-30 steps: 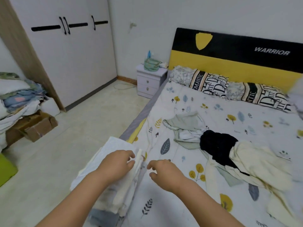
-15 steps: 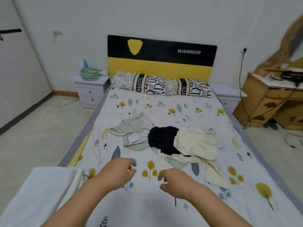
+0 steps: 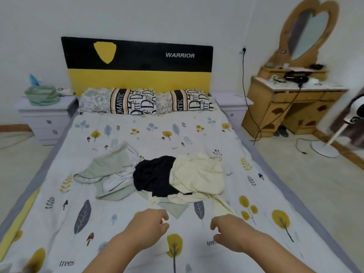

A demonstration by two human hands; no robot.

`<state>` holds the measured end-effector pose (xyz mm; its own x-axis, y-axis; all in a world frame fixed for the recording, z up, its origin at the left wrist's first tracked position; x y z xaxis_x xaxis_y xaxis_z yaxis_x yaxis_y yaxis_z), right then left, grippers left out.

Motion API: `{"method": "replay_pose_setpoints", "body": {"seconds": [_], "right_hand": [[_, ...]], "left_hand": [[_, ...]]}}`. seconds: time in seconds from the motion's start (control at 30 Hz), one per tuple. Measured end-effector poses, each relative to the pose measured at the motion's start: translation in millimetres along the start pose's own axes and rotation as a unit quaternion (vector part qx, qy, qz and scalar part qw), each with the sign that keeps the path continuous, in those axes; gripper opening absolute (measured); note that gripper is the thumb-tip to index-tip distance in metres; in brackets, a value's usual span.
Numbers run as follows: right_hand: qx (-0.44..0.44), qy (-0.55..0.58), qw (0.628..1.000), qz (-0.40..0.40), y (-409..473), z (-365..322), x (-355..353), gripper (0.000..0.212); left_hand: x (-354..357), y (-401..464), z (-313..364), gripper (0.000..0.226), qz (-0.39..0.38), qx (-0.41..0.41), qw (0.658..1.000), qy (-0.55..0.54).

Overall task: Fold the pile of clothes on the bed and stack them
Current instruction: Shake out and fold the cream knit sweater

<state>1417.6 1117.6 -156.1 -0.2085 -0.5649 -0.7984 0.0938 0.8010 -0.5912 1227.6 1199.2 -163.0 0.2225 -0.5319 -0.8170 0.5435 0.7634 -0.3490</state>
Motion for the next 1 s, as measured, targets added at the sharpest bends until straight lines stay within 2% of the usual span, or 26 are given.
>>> {"method": "replay_pose_setpoints", "body": {"seconds": [0.2, 0.37, 0.63, 0.87, 0.93, 1.0], "right_hand": [[0.045, -0.001, 0.999, 0.003, 67, 64, -3, 0.038], [0.078, -0.029, 0.995, 0.048, 146, 112, 0, 0.036], [0.119, -0.023, 0.986, 0.113, 257, 163, 39, 0.07], [0.086, -0.022, 0.972, 0.218, 336, 178, 53, 0.086], [0.071, -0.022, 0.971, 0.227, 351, 180, 63, 0.089], [0.059, -0.003, 0.973, 0.225, 359, 183, 74, 0.086]], "left_hand": [[29, 81, -1, 0.035, -0.019, -0.009, 1.0, 0.018], [53, 155, -5, 0.04, 0.002, -0.004, 0.999, 0.053], [110, 278, 0, 0.062, 0.058, 0.012, 0.989, 0.134], [168, 370, 0, 0.08, 0.089, 0.009, 0.978, 0.186], [187, 385, -5, 0.081, 0.053, 0.008, 0.979, 0.198], [204, 394, -11, 0.073, 0.002, 0.011, 0.975, 0.221]]}}
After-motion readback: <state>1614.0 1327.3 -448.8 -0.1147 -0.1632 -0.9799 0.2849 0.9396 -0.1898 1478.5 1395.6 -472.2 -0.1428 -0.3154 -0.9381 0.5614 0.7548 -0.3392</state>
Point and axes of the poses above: each hand's wrist, its own y-axis towards the middle knuckle, its own x-axis out of the palm, z = x × y, the point moved 6 cm from there along y, towards the middle knuckle, and after that the axes turned 5 degrees about -y, right-handed, at the moved point
